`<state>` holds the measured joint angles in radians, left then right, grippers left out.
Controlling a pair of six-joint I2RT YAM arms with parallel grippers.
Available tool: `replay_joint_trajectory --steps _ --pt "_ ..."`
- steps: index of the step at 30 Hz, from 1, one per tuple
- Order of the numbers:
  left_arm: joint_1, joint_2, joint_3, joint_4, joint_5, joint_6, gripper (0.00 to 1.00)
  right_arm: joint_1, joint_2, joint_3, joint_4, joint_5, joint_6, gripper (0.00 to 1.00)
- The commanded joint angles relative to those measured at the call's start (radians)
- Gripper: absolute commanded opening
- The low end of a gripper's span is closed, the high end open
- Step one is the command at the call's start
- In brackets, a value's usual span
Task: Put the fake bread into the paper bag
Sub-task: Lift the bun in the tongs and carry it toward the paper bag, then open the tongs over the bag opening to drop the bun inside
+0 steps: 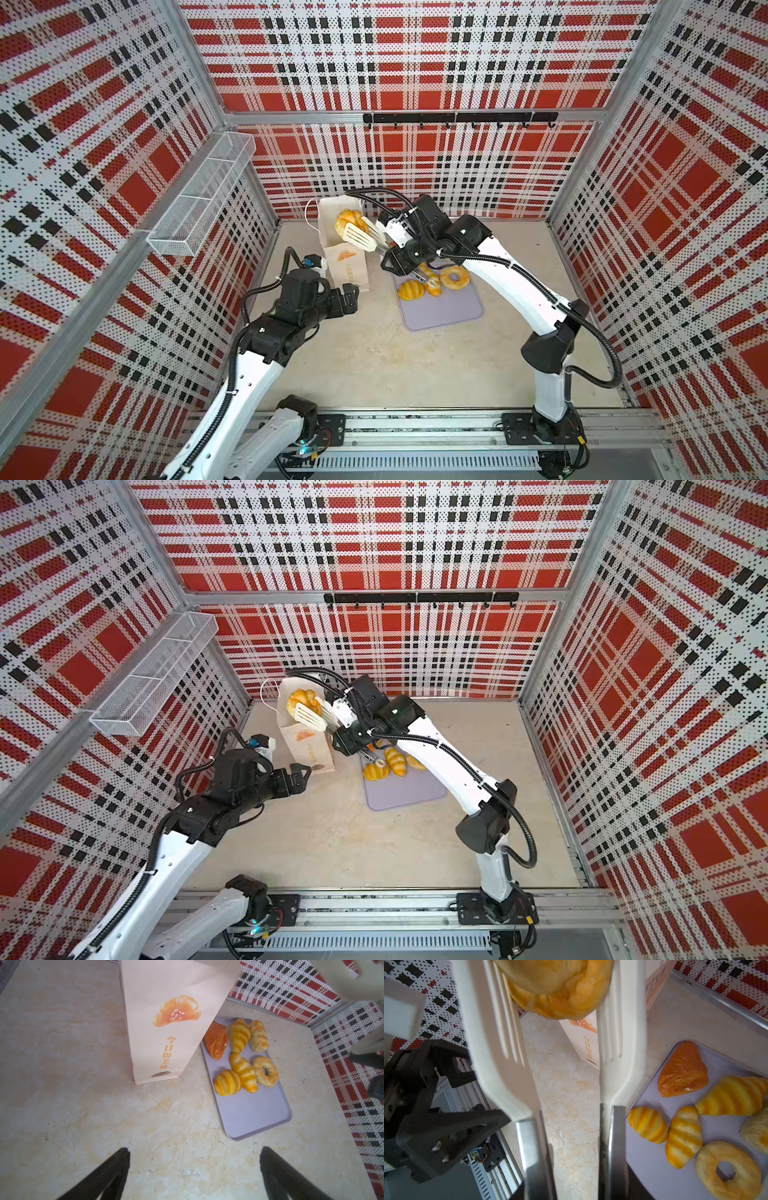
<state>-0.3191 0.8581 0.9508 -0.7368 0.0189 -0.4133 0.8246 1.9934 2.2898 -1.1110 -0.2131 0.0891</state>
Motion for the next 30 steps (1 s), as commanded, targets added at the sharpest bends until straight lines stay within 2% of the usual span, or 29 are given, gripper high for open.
replay_joint_trajectory --steps 1,11,30 --pt "0.009 -0.016 -0.005 -0.007 0.016 0.007 0.99 0.003 0.039 0.081 0.071 -0.021 0.013 0.44" --pt "0.039 -0.018 -0.030 -0.003 0.027 -0.003 1.00 -0.005 0.103 0.132 0.126 0.042 0.022 0.47" --pt "0.041 -0.018 -0.040 0.016 0.036 -0.013 0.99 -0.030 0.196 0.213 0.088 0.106 -0.026 0.54"
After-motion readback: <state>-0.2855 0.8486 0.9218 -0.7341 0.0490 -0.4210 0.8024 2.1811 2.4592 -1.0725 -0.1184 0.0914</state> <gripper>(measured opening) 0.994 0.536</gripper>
